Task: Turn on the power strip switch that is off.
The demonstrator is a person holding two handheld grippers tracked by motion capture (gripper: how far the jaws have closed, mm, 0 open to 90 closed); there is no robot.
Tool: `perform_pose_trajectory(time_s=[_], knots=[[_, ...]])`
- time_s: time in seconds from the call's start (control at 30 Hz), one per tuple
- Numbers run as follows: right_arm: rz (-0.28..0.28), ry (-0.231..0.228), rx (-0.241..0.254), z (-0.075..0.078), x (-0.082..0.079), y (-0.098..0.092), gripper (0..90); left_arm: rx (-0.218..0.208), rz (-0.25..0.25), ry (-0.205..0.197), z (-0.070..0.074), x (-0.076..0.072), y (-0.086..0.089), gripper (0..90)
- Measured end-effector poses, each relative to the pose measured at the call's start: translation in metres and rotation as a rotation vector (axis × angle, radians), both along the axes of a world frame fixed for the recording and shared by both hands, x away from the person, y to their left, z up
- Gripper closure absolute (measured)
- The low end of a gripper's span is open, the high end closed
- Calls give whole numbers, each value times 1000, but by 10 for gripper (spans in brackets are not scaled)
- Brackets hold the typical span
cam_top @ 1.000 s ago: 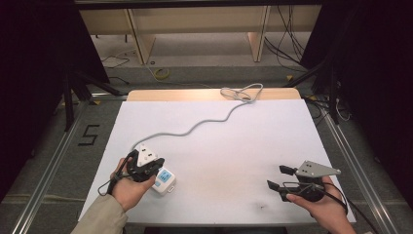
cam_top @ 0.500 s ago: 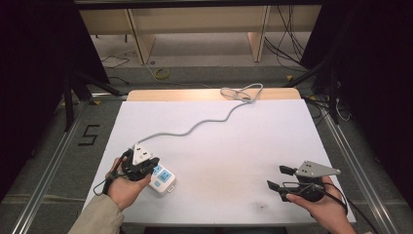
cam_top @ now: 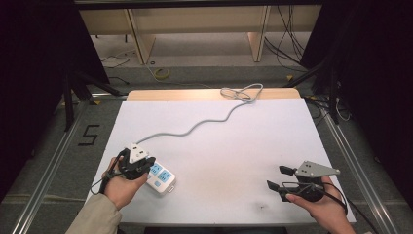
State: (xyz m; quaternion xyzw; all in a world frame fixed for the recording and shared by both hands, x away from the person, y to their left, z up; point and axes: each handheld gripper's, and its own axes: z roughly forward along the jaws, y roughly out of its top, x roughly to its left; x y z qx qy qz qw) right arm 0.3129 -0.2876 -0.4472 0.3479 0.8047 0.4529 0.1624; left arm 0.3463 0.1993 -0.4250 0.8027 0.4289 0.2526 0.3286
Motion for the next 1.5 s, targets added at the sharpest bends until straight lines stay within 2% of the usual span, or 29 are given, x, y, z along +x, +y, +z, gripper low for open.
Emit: perform_pose_trajectory(time_s=[0.77, 1.5], knots=[[2, 4, -9, 0, 0, 0, 288, 34, 35, 18, -2, 8, 13, 899], [0, 6, -10, 0, 0, 0, 289, 44, 53, 44, -5, 15, 20, 899]])
